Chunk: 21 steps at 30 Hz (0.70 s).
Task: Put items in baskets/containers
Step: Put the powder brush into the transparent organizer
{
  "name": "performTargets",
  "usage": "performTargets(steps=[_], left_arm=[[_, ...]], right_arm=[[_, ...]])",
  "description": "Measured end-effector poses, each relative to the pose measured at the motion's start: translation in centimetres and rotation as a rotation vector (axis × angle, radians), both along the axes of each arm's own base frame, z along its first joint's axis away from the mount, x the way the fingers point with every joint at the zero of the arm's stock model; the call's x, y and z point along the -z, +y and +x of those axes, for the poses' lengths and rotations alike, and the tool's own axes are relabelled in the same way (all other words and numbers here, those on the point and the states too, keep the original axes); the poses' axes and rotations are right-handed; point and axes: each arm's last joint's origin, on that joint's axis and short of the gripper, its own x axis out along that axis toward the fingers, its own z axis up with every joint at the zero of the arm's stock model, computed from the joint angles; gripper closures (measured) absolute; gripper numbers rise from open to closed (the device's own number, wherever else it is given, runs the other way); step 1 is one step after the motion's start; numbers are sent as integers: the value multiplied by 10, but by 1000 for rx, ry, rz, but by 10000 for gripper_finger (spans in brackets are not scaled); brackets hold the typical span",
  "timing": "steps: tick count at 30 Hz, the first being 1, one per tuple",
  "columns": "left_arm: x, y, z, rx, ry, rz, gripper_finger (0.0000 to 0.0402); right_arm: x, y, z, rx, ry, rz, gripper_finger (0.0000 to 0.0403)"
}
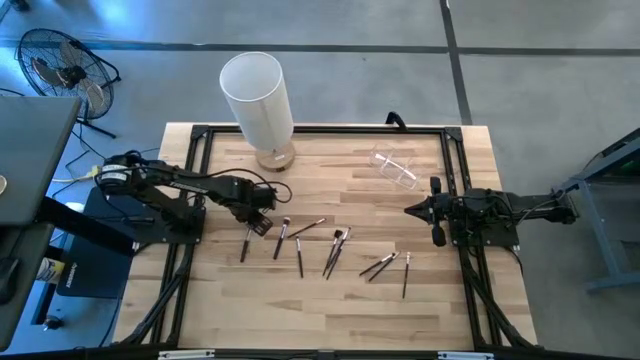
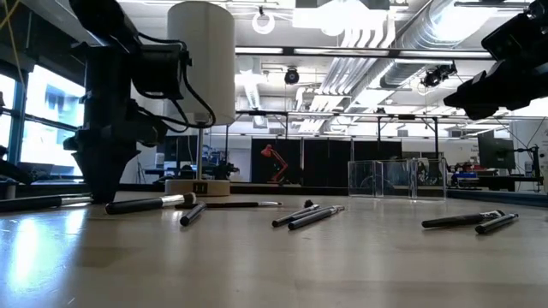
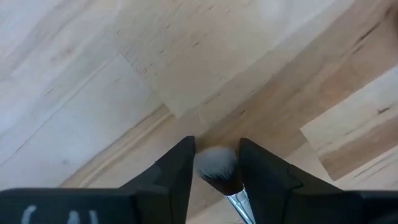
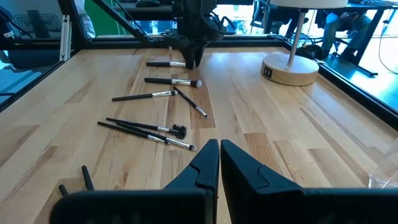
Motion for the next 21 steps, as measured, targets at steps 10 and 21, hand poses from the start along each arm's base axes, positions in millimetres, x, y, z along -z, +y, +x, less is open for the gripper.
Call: performTargets(steps=[10, 21], left_arm=[[0, 0, -1, -150, 2, -20, 395], [-19, 1, 17, -246, -88, -24, 400]], right_arm=[[0, 0, 0, 0, 0, 0, 391], [0, 0, 0, 0, -1, 0, 391]])
